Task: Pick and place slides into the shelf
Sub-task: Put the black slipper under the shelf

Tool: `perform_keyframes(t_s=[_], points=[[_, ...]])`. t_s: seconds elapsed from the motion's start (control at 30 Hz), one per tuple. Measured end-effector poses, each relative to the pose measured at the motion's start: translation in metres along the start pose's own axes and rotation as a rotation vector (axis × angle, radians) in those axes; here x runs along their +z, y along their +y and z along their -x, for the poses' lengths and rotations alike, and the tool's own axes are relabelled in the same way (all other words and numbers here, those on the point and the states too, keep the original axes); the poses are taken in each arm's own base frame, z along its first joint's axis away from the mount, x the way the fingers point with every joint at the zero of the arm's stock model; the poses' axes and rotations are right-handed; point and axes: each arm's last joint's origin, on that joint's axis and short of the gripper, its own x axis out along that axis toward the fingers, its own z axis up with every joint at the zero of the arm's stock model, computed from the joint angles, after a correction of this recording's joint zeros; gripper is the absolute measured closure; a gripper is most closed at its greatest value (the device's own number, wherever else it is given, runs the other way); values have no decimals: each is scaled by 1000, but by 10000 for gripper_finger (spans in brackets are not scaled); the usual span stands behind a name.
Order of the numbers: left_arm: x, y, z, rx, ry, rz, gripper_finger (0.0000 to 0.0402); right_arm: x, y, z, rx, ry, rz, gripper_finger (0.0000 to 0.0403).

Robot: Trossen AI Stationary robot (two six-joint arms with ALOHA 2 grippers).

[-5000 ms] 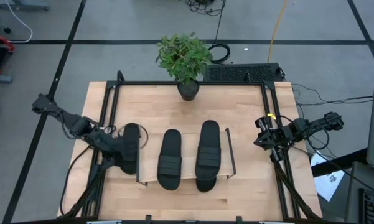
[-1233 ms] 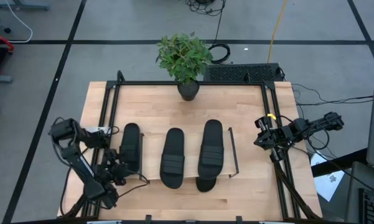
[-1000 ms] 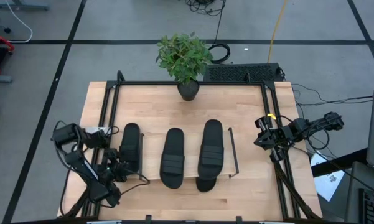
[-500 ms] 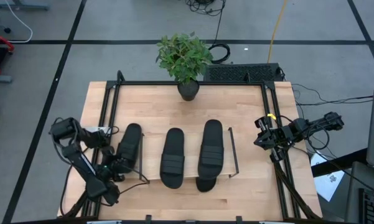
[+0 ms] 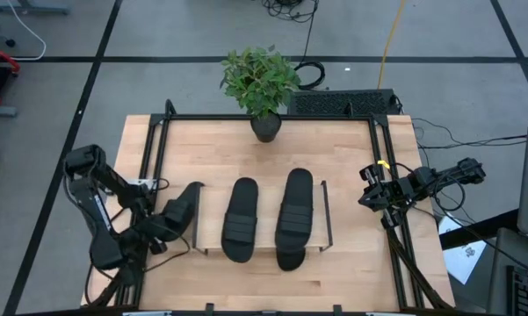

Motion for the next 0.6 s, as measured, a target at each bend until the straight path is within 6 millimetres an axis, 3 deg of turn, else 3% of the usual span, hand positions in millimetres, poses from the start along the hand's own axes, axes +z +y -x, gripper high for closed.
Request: perform_keyframes(t_s=[0.2, 0.5, 0.6], points=[[-1, -1, 8, -33, -4, 52, 400, 0, 0, 0, 0, 0, 0, 403], [24, -5, 53, -218, 54, 59, 401, 0, 0, 0, -1, -1, 0, 403], [32, -4, 59, -248, 51, 32, 401, 0, 0, 0, 0, 0, 0, 403]])
